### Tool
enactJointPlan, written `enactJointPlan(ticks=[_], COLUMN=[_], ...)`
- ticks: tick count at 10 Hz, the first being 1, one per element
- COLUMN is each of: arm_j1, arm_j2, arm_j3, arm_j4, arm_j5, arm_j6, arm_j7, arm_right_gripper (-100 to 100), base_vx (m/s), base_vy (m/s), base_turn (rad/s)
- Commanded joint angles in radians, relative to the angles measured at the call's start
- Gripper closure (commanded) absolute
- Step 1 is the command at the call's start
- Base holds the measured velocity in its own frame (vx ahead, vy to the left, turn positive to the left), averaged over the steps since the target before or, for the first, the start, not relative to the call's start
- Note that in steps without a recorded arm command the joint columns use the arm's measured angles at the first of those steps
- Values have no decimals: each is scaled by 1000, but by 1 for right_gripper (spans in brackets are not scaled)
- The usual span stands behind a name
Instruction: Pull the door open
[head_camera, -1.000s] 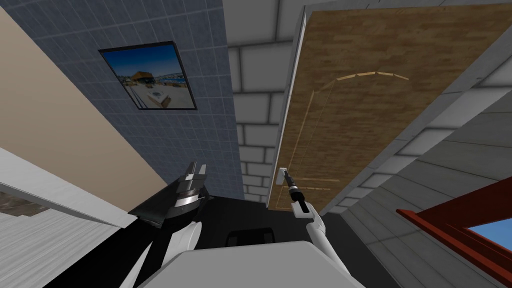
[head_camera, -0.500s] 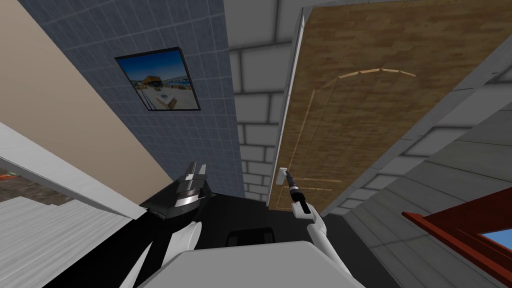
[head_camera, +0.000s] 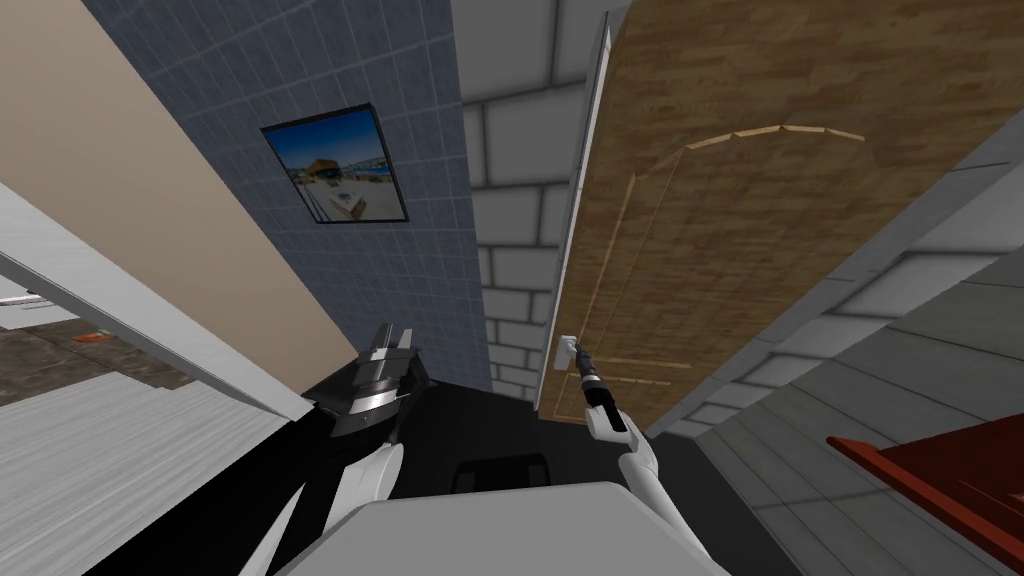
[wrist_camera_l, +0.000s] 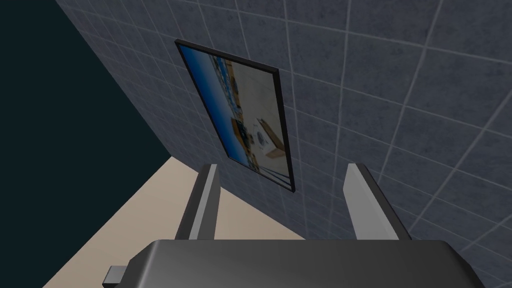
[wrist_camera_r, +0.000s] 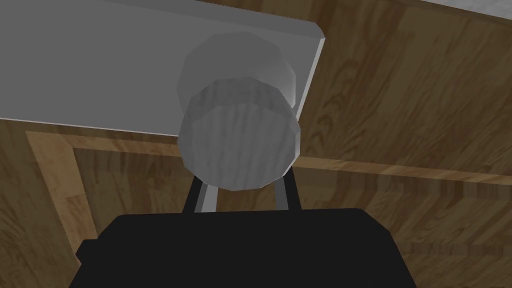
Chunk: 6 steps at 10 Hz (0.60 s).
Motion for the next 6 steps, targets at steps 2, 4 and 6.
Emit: enactJointPlan(ticks=[2, 4, 6], arm_j1=[8, 15, 23], arm_j2=[7, 2, -3], arm_j3=[33, 40, 47], arm_j4=[-25, -32, -39], arm_j5=[-61, -99, -138], arm_j6=[-3, -3, -3], arm_j7=[-75, -118, -160], arm_right_gripper=[100, 100, 100], base_vx=[-51, -42, -38], base_vy=[-27, -22, -19], base_turn=[84, 61, 56])
